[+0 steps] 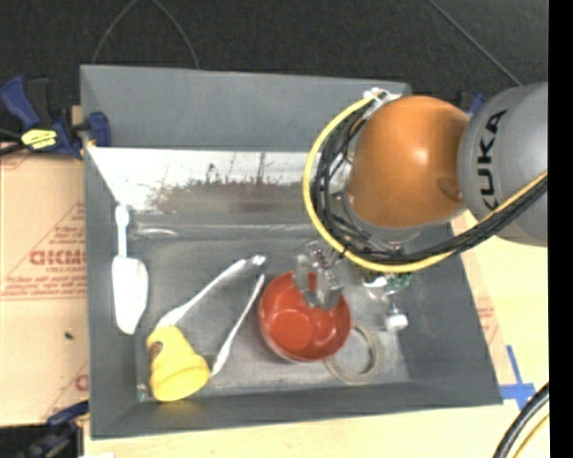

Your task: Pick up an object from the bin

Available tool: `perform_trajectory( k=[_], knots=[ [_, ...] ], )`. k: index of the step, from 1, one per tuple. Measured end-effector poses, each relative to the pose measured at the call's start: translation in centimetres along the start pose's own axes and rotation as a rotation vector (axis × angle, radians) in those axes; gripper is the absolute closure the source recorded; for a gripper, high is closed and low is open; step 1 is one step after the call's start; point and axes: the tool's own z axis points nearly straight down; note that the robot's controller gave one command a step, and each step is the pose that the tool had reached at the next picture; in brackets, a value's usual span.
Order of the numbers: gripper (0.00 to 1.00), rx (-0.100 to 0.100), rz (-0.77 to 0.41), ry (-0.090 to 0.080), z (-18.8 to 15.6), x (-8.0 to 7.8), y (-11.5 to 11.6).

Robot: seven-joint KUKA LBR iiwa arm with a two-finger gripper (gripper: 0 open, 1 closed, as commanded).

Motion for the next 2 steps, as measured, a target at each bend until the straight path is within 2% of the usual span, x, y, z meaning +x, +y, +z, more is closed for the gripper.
perform_trajectory(
  k=[1, 2],
  knots=[
    [1.0, -0.002, 0.1, -0.002, -5.3, 2.6, 5.2],
    [1.0, 0.0, 0.09, -0.005, 2.5, 0.1, 3.9]
  ],
)
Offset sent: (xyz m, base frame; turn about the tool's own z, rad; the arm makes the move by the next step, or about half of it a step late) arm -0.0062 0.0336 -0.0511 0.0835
